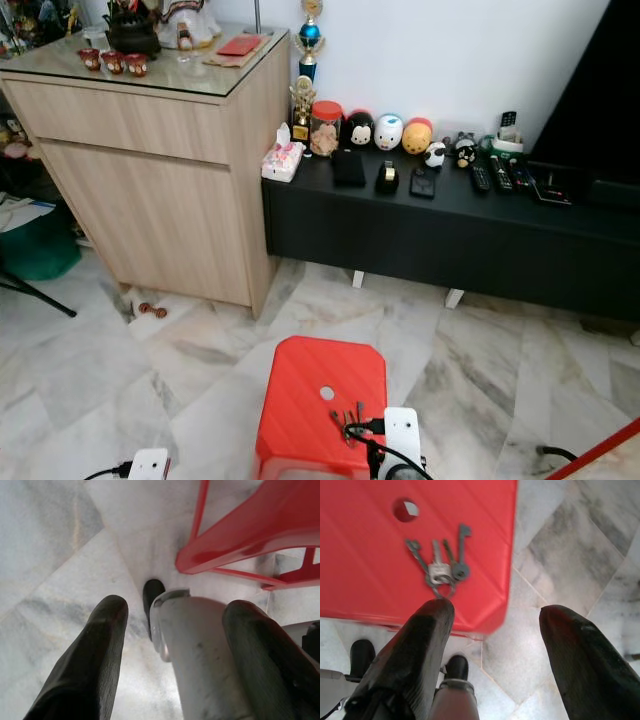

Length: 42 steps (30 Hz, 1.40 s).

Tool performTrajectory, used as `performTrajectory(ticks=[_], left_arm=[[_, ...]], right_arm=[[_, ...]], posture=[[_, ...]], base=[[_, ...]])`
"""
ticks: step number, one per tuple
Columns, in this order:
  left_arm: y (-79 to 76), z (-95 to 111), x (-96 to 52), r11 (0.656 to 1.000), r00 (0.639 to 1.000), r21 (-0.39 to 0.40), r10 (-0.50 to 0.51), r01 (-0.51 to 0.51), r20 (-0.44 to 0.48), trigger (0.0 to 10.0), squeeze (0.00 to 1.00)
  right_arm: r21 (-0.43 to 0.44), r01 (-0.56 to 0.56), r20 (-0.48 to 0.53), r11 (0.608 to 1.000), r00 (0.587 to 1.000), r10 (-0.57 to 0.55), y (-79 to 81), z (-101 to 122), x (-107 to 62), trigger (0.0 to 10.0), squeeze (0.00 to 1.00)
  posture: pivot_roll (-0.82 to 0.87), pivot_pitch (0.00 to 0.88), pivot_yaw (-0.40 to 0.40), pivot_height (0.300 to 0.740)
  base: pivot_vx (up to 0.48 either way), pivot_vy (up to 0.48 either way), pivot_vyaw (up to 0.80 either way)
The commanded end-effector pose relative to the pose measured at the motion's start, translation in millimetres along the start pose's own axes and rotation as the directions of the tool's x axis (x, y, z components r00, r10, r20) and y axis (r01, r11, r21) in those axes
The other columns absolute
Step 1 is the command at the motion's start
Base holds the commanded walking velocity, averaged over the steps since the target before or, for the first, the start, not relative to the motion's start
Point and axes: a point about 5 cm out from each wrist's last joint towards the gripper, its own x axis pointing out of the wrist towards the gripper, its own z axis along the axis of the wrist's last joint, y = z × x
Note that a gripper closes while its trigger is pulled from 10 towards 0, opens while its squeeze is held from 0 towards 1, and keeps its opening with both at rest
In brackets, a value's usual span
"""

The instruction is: Hang keys on a hook

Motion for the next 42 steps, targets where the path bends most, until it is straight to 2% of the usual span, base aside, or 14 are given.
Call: performTrajectory(ticks=[1, 11, 17, 21, 42], left_arm=[[0.2, -4.5, -0.5, 1.000, 1.000, 0.012, 0.000, 0.000, -0.027, 10.0, 0.00], [1.3, -4.2, -0.7, 1.000, 1.000, 0.015, 0.005, -0.004, -0.023, 10.0, 0.00], [2.4, -3.9, -0.7, 1.000, 1.000, 0.004, 0.009, -0.009, -0.022, 10.0, 0.00], [3.0, -4.0, -0.9, 1.000, 1.000, 0.008, 0.010, -0.010, -0.022, 10.0, 0.00], [0.1, 0.3, -0.1, 1.000, 1.000, 0.000, -0.009, 0.009, 0.004, 10.0, 0.00]], right_arm=[[0.011, -0.002, -0.007, 1.000, 1.000, 0.002, 2.3, -0.4, 0.1, 10.0, 0.00], [0.010, -0.002, -0.009, 1.000, 1.000, 0.002, 2.7, -0.8, 0.0, 10.0, 0.00], [0.010, -0.003, -0.010, 1.000, 1.000, 0.003, 3.1, -0.7, 0.1, 10.0, 0.00], [0.010, -0.004, -0.010, 1.000, 1.000, 0.004, 3.3, -0.7, 0.0, 10.0, 0.00], [0.019, 0.009, 0.008, 1.000, 1.000, -0.009, 2.8, 0.2, -0.1, 10.0, 0.00]], posture=[[0.04, 0.000, -0.101, 0.740], [0.04, 0.000, -0.099, 0.740], [0.05, 0.000, -0.099, 0.740], [0.05, 0.000, -0.099, 0.740], [0.05, 0.000, -0.098, 0.740]], base=[[0.000, 0.285, 0.00], [0.000, 0.285, 0.00], [0.000, 0.000, 0.00], [0.000, 0.480, 0.00], [0.000, 0.000, 0.00]])
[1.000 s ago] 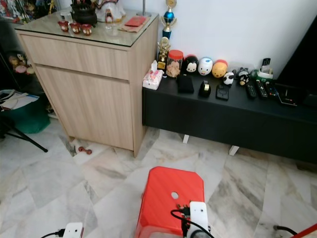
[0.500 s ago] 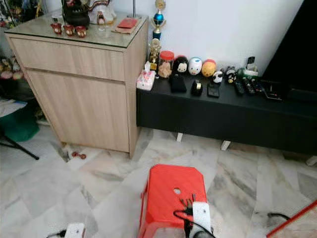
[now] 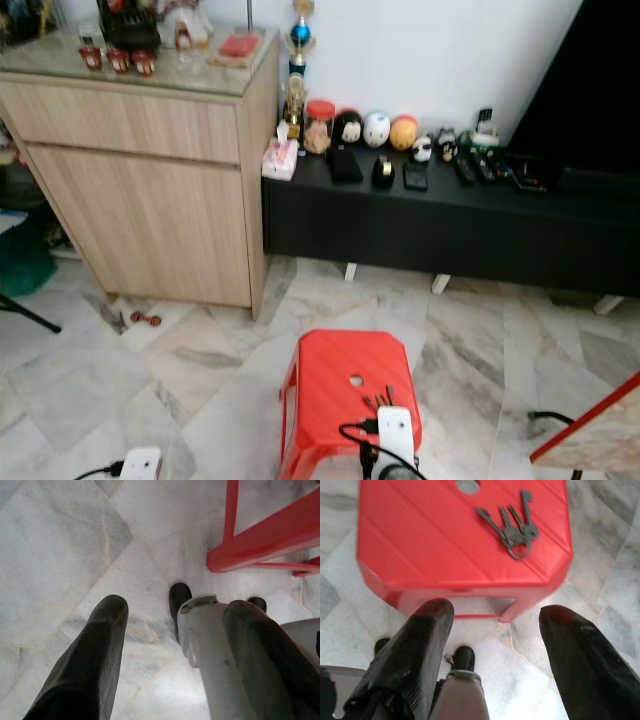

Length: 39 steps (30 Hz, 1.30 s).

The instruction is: Hang keys on a hook

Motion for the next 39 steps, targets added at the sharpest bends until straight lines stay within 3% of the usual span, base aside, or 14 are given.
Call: performTrajectory(ticks=[1, 13, 17, 19, 20, 22, 25, 33, 39], left_arm=[[-7.5, -0.8, 0.8, 1.000, 1.000, -0.004, -0.026, 0.026, -0.004, 10.0, 0.00], [-6.6, -0.5, 0.7, 1.000, 1.000, -0.008, -0.023, 0.023, 0.001, 10.0, 0.00], [-5.4, -0.9, 0.5, 1.000, 1.000, -0.009, -0.016, 0.016, 0.002, 10.0, 0.00], [-5.1, -0.8, 0.4, 1.000, 1.000, -0.009, -0.014, 0.014, 0.003, 10.0, 0.00], [-5.0, -0.7, 0.4, 1.000, 1.000, -0.009, -0.013, 0.013, 0.004, 10.0, 0.00], [-4.6, -0.5, 0.4, 1.000, 1.000, -0.009, -0.010, 0.010, 0.006, 10.0, 0.00], [-4.0, -0.5, 0.3, 1.000, 1.000, -0.015, -0.003, 0.003, 0.009, 10.0, 0.00], [-2.6, -0.1, 0.2, 1.000, 1.000, -0.016, 0.013, -0.013, 0.014, 10.0, 0.00], [-1.0, 1.5, 0.2, 1.000, 1.000, -0.020, 0.018, -0.018, 0.023, 10.0, 0.00]], right_arm=[[0.022, 0.023, 0.010, 0.999, 1.000, -0.023, -4.5, -0.1, -0.3, 10.0, 0.00], [0.109, 0.023, 0.178, 0.994, 0.983, -0.042, -4.7, 12.9, -2.7, 10.0, 0.00], [0.215, 0.022, 0.214, 0.976, 0.974, -0.069, -5.3, 13.9, -4.2, 10.0, 0.00], [0.261, 0.046, 0.291, 0.964, 0.949, -0.124, -21.1, 34.7, -3.4, 10.0, 0.00], [0.272, 0.042, 0.372, 0.961, 0.917, -0.146, -36.2, 59.3, -3.7, 10.0, 0.00], [0.259, -0.009, 0.484, 0.966, 0.866, -0.122, -48.0, 94.5, -6.5, 10.0, 0.00], [0.232, -0.057, 0.562, 0.971, 0.823, -0.086, -45.3, 115.3, -9.9, 10.0, 0.00], [0.183, -0.081, 0.648, 0.980, 0.760, -0.058, -33.2, 128.2, -16.0, 10.0, 0.00], [0.122, -0.052, 0.698, 0.991, 0.715, -0.049, -33.3, 115.8, -25.7, 10.0, 0.00]], posture=[[0.05, 0.000, -0.098, 0.740], [0.04, 0.000, -0.096, 0.740], [0.04, 0.000, -0.097, 0.740], [0.04, 0.000, -0.097, 0.740], [0.04, 0.000, -0.097, 0.740], [0.04, 0.000, -0.095, 0.740], [0.03, 0.000, -0.096, 0.740], [0.04, 0.000, -0.103, 0.740], [0.03, 0.000, -0.093, 0.740]], base=[[0.000, 0.000, 0.00], [0.000, 0.000, 0.00], [0.000, 0.000, 0.00], [0.000, 0.000, 0.00], [0.000, 0.000, 0.00], [0.000, 0.000, 0.00], [0.000, 0.000, 0.00], [0.000, 0.000, 0.00], [0.000, 0.000, 0.00]])
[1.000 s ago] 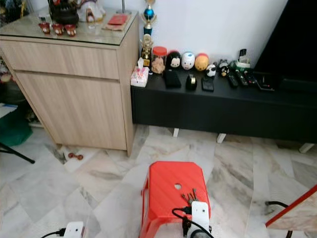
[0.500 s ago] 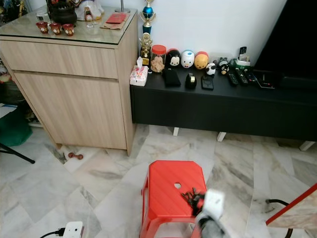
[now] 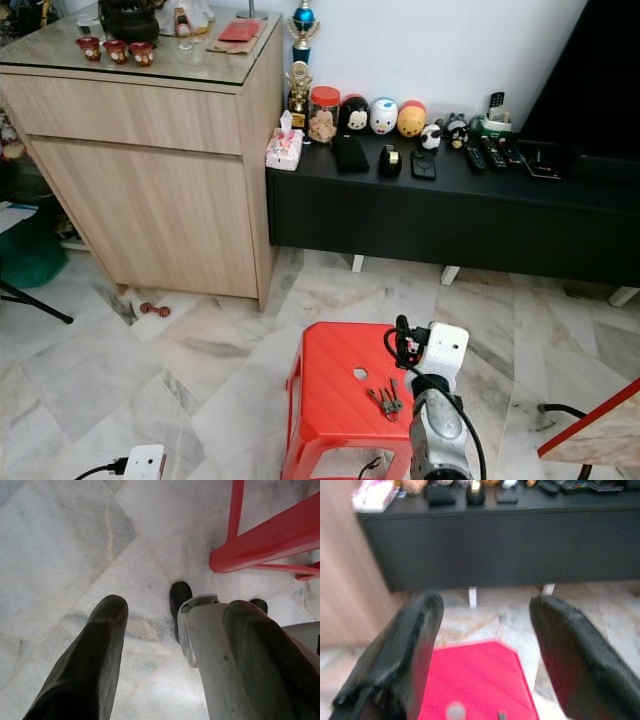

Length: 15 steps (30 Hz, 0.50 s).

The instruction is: Hang keys on a hook

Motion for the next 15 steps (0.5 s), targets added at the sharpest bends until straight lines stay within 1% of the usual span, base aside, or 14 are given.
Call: performTrajectory(ticks=[1, 4, 5, 7, 8, 11, 13, 15], left_arm=[[-0.1, -0.8, -0.1, 1.000, 1.000, -0.007, 0.003, -0.003, -0.001, 10.0, 0.00], [-0.3, 0.2, 0.1, 1.000, 1.000, 0.002, 0.001, -0.001, -0.001, 10.0, 0.00], [-0.5, 0.7, 0.2, 1.000, 1.000, 0.002, 0.000, 0.000, 0.001, 10.0, 0.00], [-0.6, 1.1, 0.3, 1.000, 1.000, 0.001, 0.001, -0.001, 0.003, 10.0, 0.00], [-0.6, 1.1, 0.3, 1.000, 1.000, 0.001, 0.001, -0.001, 0.003, 10.0, 0.00], [-1.4, 1.2, 0.4, 1.000, 1.000, -0.001, 0.001, -0.001, 0.003, 10.0, 0.00], [-1.9, 1.1, 0.5, 1.000, 1.000, -0.004, 0.001, -0.001, 0.003, 10.0, 0.00], [-2.5, 0.7, 0.5, 1.000, 1.000, -0.006, 0.001, -0.001, 0.002, 10.0, 0.00]], right_arm=[[-0.013, 0.014, 0.026, 1.000, 1.000, -0.014, -5.2, 4.5, 0.1, 10.0, 0.00], [-0.013, 0.051, 0.013, 0.999, 0.999, -0.051, -10.5, 6.9, 4.9, 10.0, 0.00], [-0.020, 0.062, 0.014, 0.998, 0.998, -0.062, -10.8, 11.1, 9.8, 10.0, 0.00], [-0.018, 0.044, 0.024, 0.999, 0.999, -0.043, -6.2, 17.3, 16.2, 10.0, 0.00], [-0.018, 0.044, 0.024, 0.999, 0.999, -0.043, -6.2, 17.3, 16.2, 10.0, 0.00], [-0.038, 0.019, 0.022, 0.999, 1.000, -0.018, 0.9, 21.9, 20.6, 10.0, 0.00], [-0.048, 0.016, 0.019, 0.999, 1.000, -0.015, 2.7, 23.0, 22.4, 10.0, 0.00], [-0.036, 0.029, 0.013, 0.999, 1.000, -0.028, 4.2, 23.5, 24.3, 10.0, 0.00]], posture=[[0.03, 0.000, -0.093, 0.740], [0.02, 0.000, -0.091, 0.740], [0.03, 0.000, -0.092, 0.740], [0.03, 0.000, -0.095, 0.740], [0.03, 0.000, -0.095, 0.740], [0.03, 0.000, -0.099, 0.740], [0.04, 0.000, -0.101, 0.740], [0.04, 0.000, -0.102, 0.740]], base=[[0.000, 0.000, 0.00], [0.000, 0.000, 0.00], [0.000, 0.000, 0.00], [0.000, 0.000, 0.00], [0.000, 0.000, 0.00], [0.000, 0.000, 0.00], [0.000, 0.000, 0.00], [0.000, 0.000, 0.00]])
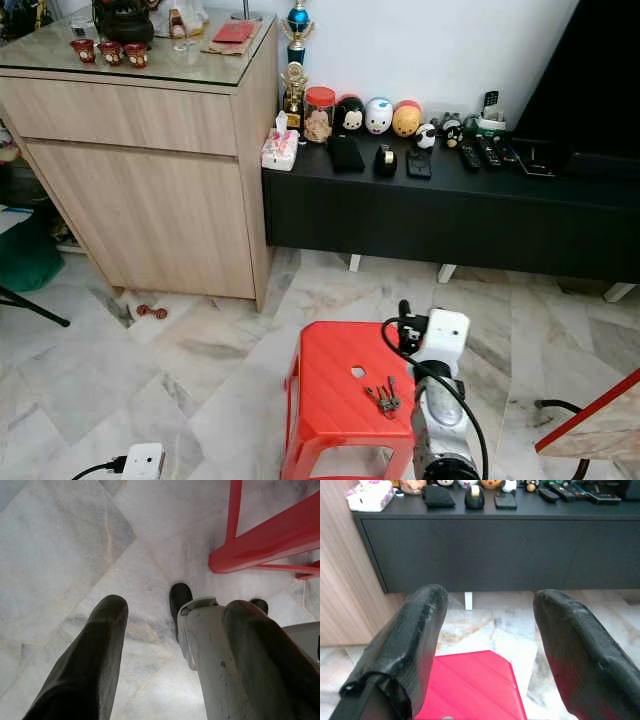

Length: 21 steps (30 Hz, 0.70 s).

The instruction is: Hang keys on a hook

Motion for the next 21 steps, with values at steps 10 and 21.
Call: performTrajectory(ticks=[10, 21], left_arm=[[-0.7, -2.7, -0.4, 1.000, 1.000, 0.004, 0.005, -0.005, -0.008, 10.0, 0.00], [-0.9, -3.9, -0.6, 1.000, 1.000, 0.014, 0.001, -0.001, -0.013, 10.0, 0.00]], right_arm=[[-0.005, -0.010, -0.049, 1.000, 0.999, 0.010, 6.5, -1.6, 4.3, 10.0, 0.00], [0.006, -0.024, -0.031, 1.000, 0.999, 0.024, 10.9, 1.2, 5.8, 10.0, 0.00]], posture=[[0.02, 0.000, -0.091, 0.705], [0.03, 0.000, -0.090, 0.655]], base=[[0.000, 0.000, 0.00], [0.000, 0.000, 0.00]])
